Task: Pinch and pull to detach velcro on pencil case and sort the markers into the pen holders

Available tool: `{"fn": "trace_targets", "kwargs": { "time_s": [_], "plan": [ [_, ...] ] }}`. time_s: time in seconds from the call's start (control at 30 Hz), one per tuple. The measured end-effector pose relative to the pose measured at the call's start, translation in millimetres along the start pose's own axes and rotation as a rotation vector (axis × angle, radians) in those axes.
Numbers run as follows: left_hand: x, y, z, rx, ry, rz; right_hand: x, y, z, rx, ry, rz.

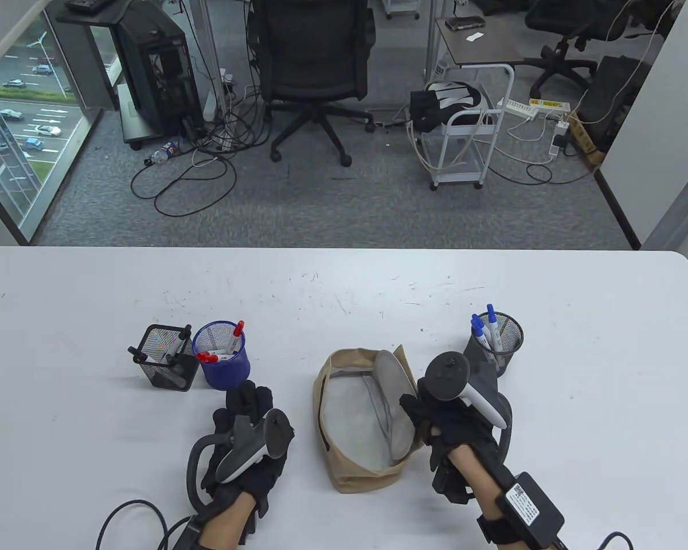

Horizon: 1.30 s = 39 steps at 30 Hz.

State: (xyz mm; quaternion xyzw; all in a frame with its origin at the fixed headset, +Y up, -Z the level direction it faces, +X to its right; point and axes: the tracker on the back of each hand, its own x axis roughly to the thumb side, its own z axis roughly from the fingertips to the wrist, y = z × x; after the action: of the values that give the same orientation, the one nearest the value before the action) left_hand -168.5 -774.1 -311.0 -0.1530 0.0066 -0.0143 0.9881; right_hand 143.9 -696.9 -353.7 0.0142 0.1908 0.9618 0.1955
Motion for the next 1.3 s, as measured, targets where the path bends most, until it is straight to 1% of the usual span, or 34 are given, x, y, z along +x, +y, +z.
{"fn": "trace_targets", "kwargs": {
  "time_s": [0.1, 0.2, 0.3, 0.33, 0.4, 0.43, 0.5, 0.57, 0.63, 0.67, 0.73, 0.83, 0.9, 0.97, 1.17, 1.3],
  "plan": [
    [-2.4, -4.5, -2.1, -0.004, 0.006, -0.016, 1.5, -4.1, 5.0, -0.016, -0.002, 0.007],
    [-5.2, -3.8, -2.0, 0.001, 0.007, 0.003, 2.7, -13.0, 16.0, -0.056, -0.014, -0.002],
    [-5.3, -2.1, -2.3, 0.000, 0.001, 0.005, 2.2, -24.3, 36.6, -0.148, -0.026, 0.004],
    [-5.3, -2.1, -2.3, -0.001, -0.001, 0.008, -0.3, -26.4, 45.2, -0.197, -0.020, 0.014],
    [-4.9, -1.5, -2.3, 0.000, -0.006, 0.014, -7.3, -26.0, 55.4, -0.270, -0.024, 0.034],
    [-4.4, -0.9, -1.3, 0.010, -0.009, 0.014, -15.5, -21.1, 59.4, -0.322, -0.037, 0.057],
    [-3.7, -1.0, -0.6, 0.012, -0.016, 0.008, -27.3, -11.9, 59.2, -0.354, -0.035, 0.095],
    [-3.1, -1.7, -0.2, 0.014, -0.021, 0.013, -42.6, 2.2, 53.5, -0.338, -0.056, 0.128],
    [-3.9, -2.1, -0.9, 0.014, -0.020, 0.011, -57.5, 18.2, 42.8, -0.250, -0.034, 0.148],
    [-5.3, -1.9, -0.3, 0.017, -0.020, 0.023, -64.2, 27.2, 36.9, -0.205, -0.011, 0.171],
    [-6.9, -1.3, 1.0, 0.037, -0.017, 0.032, -73.7, 41.6, 28.1, -0.157, 0.051, 0.237],
    [-7.5, -0.3, 2.5, 0.045, -0.018, 0.043, -87.1, 55.0, 15.4, -0.085, 0.129, 0.275],
    [-7.4, 0.9, 3.9, 0.057, -0.021, 0.048, -92.0, 56.8, 12.7, -0.062, 0.149, 0.262],
    [-7.6, 1.6, 5.0, 0.068, -0.018, 0.051, -93.8, 55.9, 11.8, -0.065, 0.151, 0.245],
    [-7.1, 0.5, 4.3, 0.068, -0.027, 0.047, -92.9, 50.6, 18.3, -0.112, 0.138, 0.231],
    [-7.9, 0.0, 4.3, 0.070, -0.026, 0.049, -91.7, 48.7, 20.4, -0.121, 0.128, 0.225]
  ]
}}
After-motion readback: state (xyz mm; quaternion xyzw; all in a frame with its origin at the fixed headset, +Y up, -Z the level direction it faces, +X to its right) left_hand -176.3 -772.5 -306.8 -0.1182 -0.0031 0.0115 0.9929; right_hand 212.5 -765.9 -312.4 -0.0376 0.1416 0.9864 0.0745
